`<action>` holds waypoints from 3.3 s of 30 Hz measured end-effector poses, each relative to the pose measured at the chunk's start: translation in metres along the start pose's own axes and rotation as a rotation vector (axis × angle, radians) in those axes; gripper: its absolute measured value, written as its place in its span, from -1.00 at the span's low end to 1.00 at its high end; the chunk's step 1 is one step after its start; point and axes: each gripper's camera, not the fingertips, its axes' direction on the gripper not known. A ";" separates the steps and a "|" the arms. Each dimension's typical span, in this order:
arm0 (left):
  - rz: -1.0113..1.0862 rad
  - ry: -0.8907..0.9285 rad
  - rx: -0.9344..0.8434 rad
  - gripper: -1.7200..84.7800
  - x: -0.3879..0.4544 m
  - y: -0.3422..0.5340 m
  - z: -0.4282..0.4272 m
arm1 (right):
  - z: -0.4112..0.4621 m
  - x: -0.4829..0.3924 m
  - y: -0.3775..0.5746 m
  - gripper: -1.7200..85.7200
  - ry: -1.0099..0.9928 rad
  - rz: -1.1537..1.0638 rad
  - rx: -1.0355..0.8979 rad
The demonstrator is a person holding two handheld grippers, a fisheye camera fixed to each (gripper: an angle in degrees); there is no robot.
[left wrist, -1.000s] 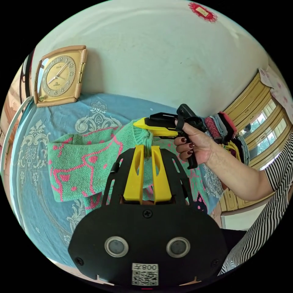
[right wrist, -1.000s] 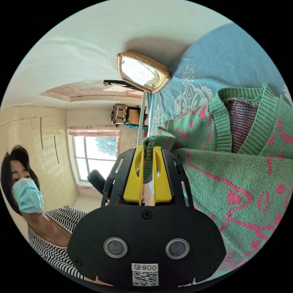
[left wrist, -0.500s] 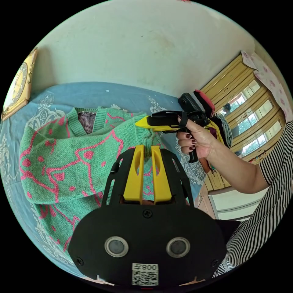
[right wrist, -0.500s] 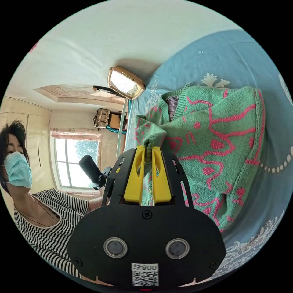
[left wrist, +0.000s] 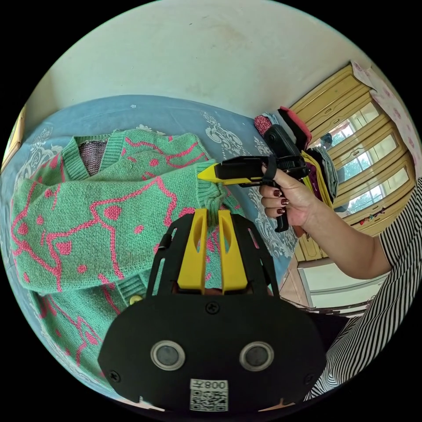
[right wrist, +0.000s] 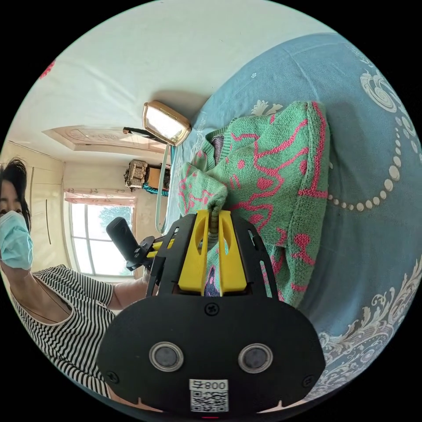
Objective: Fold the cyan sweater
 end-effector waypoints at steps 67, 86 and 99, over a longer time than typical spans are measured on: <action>-0.489 -0.294 0.272 -0.96 -0.337 0.240 -0.271 | 0.392 -0.316 -0.196 -0.96 0.689 -0.614 -0.255; -0.456 -0.267 0.261 -0.96 -0.319 0.236 -0.325 | 0.269 -0.307 -0.167 -0.96 0.482 -0.455 -0.102; -0.457 -0.324 0.143 -0.96 -0.298 0.218 -0.306 | 0.112 -0.214 -0.012 -0.96 0.690 -0.143 -0.067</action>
